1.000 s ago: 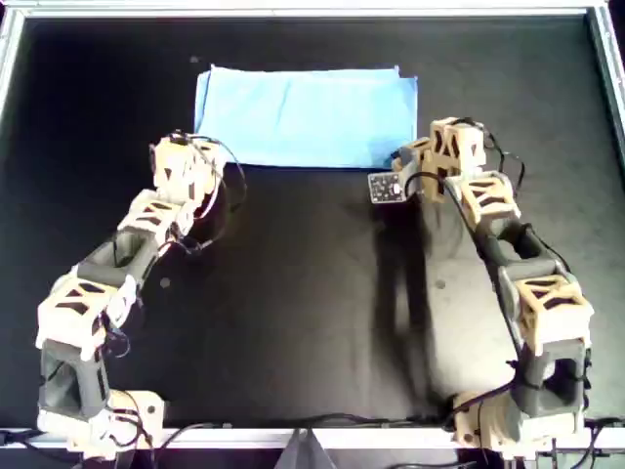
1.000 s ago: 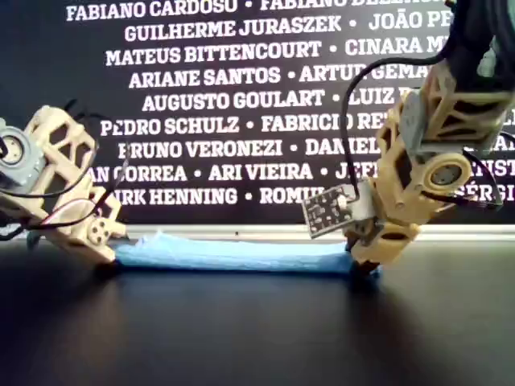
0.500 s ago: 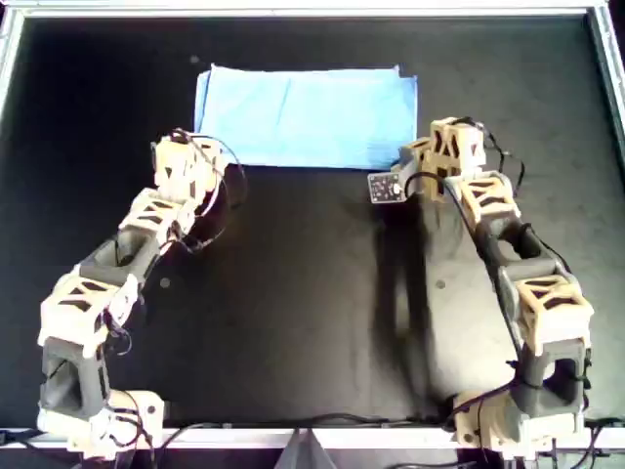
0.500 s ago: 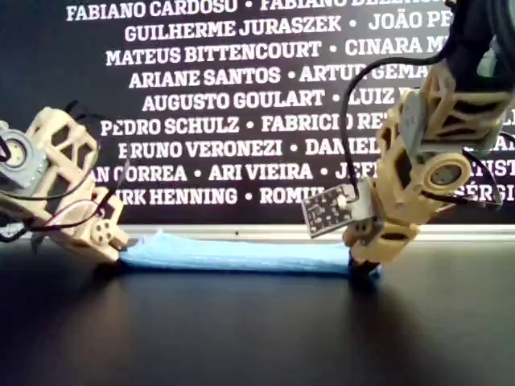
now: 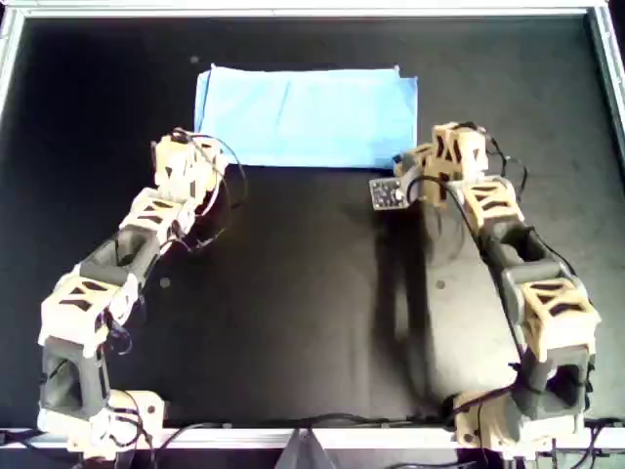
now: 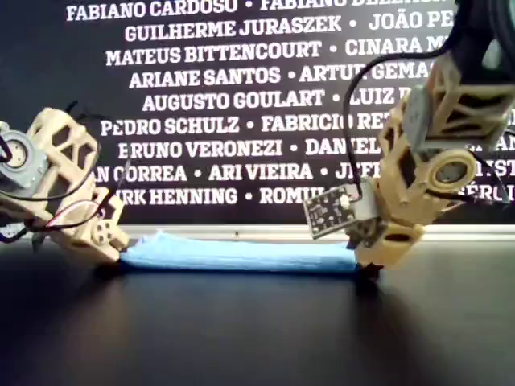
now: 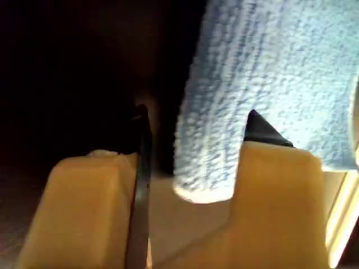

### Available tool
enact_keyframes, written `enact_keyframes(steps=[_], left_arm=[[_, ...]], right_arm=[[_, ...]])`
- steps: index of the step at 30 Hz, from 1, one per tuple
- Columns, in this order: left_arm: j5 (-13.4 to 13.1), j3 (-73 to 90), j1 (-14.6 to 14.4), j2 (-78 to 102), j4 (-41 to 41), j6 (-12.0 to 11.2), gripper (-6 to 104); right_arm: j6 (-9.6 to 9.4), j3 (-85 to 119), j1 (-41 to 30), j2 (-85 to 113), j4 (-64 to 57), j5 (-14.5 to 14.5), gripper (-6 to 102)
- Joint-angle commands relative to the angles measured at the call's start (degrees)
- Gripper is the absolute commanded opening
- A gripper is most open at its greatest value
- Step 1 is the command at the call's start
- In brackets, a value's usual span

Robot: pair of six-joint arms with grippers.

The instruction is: Fold a cloth

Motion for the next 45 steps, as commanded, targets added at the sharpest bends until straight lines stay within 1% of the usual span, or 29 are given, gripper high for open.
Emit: enact_keyframes(steps=[1,7,8,11,13,17,18,23,25,26,28,30,31,33,34,35,36,39,40,41,45], left_arm=[[0.26,-1.49,-0.7,0.26,-0.53,0.18,9],[0.26,-1.41,-0.79,0.44,-0.53,0.18,9],[0.26,-1.41,-0.79,0.53,-0.53,0.18,9],[0.26,-1.41,-0.79,0.53,-0.53,0.18,9],[0.26,-1.41,-0.7,0.44,-0.53,0.18,9],[0.26,-1.14,-0.7,0.7,-0.53,0.18,9],[0.26,-1.14,-0.7,0.7,-0.53,0.18,9],[0.26,-1.14,-0.7,0.97,-0.53,0.18,9],[0.26,-0.97,-0.79,1.14,-0.53,0.09,9],[0.26,-0.97,-0.88,1.23,-0.53,-0.44,9],[0.26,-0.7,-0.7,1.32,-0.44,-0.7,9],[0.26,-0.79,-1.14,1.32,-0.44,-0.79,9],[0.26,-0.7,-1.23,1.41,-0.44,-0.35,8],[0.26,-0.44,-1.32,1.41,-0.44,-0.7,5],[0.26,-0.35,-1.32,1.41,-0.44,-0.7,2],[0.26,-0.35,-1.32,1.41,-0.44,-0.62,-1],[0.26,-0.26,-1.23,1.41,-0.44,-0.7,-3],[0.26,-0.18,-0.88,1.41,-0.26,-0.7,-2],[0.26,-0.09,-0.97,1.49,0.09,-0.7,-2],[0.26,0.0,-1.14,1.85,0.53,-0.09,-2],[0.26,5.27,-1.23,7.21,0.53,0.09,-2]], right_arm=[[0.26,2.11,-0.62,5.62,0.79,0.35,69],[0.26,-0.79,-0.53,5.36,0.79,0.62,69],[0.26,-2.2,-0.53,4.83,0.79,1.05,69],[0.26,-7.38,-0.53,0.53,0.79,3.87,69],[0.26,-11.25,-0.44,-1.58,0.79,5.19,69],[0.18,-15.12,-0.35,-4.04,0.79,5.27,67],[0.18,-15.47,-0.35,-4.31,0.79,4.83,65],[0.18,-15.73,-0.35,-4.39,0.79,4.48,55],[0.18,-15.73,-0.35,-4.39,0.79,4.48,49],[0.18,-15.73,-0.26,-4.39,0.79,4.39,46],[0.09,-15.64,-0.09,-4.39,0.79,4.39,36],[0.09,-15.56,-0.09,-4.39,0.79,4.39,24],[0.09,-15.56,-0.09,-4.39,0.79,4.39,17],[0.09,-15.03,0.0,-4.31,0.79,4.39,3],[0.09,-14.68,0.18,-4.13,0.79,4.39,-2],[0.09,-14.5,0.26,-3.96,0.79,4.39,-5],[0.09,-14.41,0.26,-3.96,0.79,4.39,-4],[0.09,-14.41,0.26,-3.52,0.79,4.39,1],[0.09,-14.33,0.26,-3.08,0.79,4.39,2],[0.09,-13.8,0.26,-2.55,0.79,4.39,2],[0.18,-8.17,0.44,1.14,0.79,4.31,2]])
